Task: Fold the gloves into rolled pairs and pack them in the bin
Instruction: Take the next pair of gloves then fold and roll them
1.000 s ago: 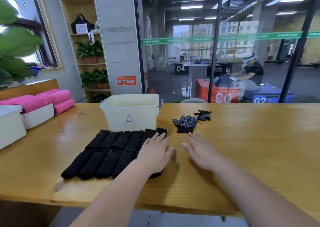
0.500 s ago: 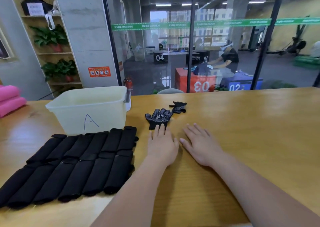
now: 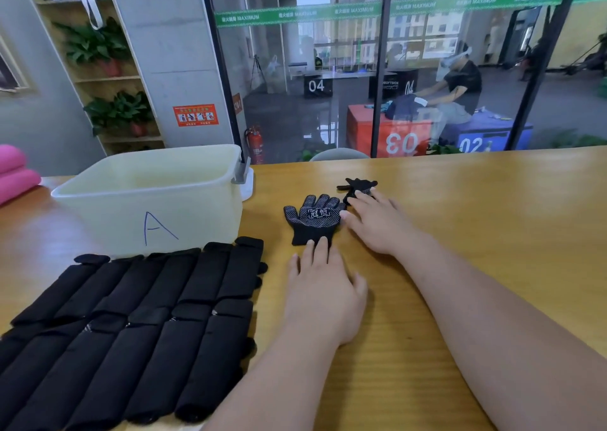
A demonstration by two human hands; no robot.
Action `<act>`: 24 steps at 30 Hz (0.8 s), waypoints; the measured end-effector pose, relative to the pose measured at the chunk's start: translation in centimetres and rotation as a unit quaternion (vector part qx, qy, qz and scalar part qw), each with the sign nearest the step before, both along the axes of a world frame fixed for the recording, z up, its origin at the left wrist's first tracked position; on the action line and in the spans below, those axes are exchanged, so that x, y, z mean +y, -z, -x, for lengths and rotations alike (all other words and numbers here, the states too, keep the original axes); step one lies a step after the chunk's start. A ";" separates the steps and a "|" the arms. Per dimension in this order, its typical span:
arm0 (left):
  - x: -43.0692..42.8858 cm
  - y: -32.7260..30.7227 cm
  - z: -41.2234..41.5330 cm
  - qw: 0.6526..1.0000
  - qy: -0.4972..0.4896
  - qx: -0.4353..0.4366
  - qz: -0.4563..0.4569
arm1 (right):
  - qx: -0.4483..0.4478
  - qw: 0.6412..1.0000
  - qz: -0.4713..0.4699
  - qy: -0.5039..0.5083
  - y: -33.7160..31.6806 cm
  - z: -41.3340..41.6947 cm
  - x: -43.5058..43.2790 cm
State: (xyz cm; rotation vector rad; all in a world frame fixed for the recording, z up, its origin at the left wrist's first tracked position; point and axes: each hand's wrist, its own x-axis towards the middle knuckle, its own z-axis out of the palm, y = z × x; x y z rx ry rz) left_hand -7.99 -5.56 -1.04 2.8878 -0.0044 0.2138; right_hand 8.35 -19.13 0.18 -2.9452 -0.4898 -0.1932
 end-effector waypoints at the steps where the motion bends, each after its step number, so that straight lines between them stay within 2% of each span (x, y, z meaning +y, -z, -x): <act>1: 0.0 0.1 0.0 1.000 0.001 -0.002 0.001 | 0.015 1.000 -0.005 0.003 0.2 -0.5 0.2; 10: 0.2 0.3 -0.2 1.000 0.002 -0.005 0.002 | -0.037 0.999 0.011 0.038 0.4 1.2 -0.6; 14: 0.2 0.2 -0.1 1.000 0.002 -0.007 0.008 | -0.046 0.997 -0.016 0.067 0.2 3.0 -1.9; 24: -0.4 -0.5 0.9 0.998 0.016 -0.048 -0.022 | -0.062 0.995 -0.011 0.077 0.1 10.8 -5.3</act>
